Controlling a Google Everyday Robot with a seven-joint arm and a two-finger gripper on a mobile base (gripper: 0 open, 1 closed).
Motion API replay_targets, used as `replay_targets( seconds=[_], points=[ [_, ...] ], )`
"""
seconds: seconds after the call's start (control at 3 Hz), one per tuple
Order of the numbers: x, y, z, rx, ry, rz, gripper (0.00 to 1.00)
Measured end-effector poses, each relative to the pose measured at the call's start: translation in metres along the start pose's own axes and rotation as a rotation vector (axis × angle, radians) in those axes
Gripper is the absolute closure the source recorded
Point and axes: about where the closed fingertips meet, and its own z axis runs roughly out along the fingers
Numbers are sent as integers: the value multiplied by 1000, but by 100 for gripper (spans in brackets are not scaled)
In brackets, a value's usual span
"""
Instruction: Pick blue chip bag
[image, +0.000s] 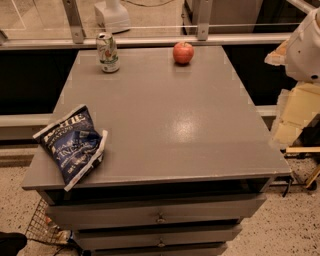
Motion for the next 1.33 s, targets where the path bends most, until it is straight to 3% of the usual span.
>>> replay_targets(
  seconds=[0.33, 0.67, 1.0, 1.33],
  points=[
    [0, 0, 0, 0, 0, 0, 0],
    [-20, -13, 6, 6, -91, 5, 0],
    [-78, -27, 16, -1, -274, -4, 0],
    [-143, -24, 28, -43, -485, -17, 0]
  ],
)
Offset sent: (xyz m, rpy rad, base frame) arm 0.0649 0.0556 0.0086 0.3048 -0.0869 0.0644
